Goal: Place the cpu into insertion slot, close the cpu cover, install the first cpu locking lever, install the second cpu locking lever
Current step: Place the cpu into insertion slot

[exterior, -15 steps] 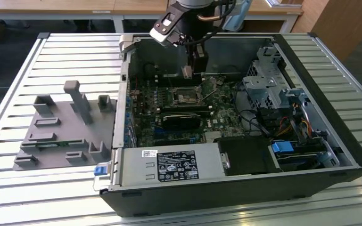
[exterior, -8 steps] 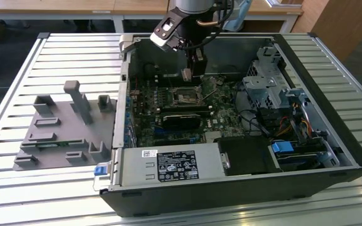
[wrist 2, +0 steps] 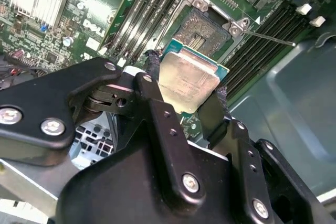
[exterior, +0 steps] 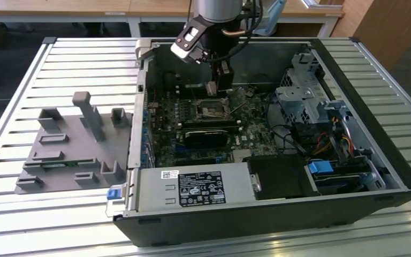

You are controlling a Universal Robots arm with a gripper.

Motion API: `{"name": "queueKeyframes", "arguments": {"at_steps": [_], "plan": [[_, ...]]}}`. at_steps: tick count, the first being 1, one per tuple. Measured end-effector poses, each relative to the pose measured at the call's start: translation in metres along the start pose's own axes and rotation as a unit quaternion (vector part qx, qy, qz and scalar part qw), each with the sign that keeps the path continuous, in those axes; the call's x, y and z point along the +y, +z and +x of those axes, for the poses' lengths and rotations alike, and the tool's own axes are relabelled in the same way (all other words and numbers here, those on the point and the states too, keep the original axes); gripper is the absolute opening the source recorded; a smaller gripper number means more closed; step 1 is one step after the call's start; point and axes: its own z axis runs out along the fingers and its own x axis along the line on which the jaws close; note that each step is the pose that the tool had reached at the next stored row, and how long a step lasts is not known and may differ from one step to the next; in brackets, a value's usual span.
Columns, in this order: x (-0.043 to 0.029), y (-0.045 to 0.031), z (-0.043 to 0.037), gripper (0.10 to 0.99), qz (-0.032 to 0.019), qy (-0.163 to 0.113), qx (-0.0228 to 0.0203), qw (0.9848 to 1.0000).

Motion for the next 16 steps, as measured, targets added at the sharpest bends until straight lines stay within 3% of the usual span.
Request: {"name": "queueKeyframes", "arguments": {"at_steps": [10,16], "plan": [[-0.0014,0.0156,0.0015,0.541,0.0001,0.005,-0.0013,1.0000],[-0.0017,0.0186,0.0017,0.541,0.0002,0.005,-0.0014,1.0000]]}}
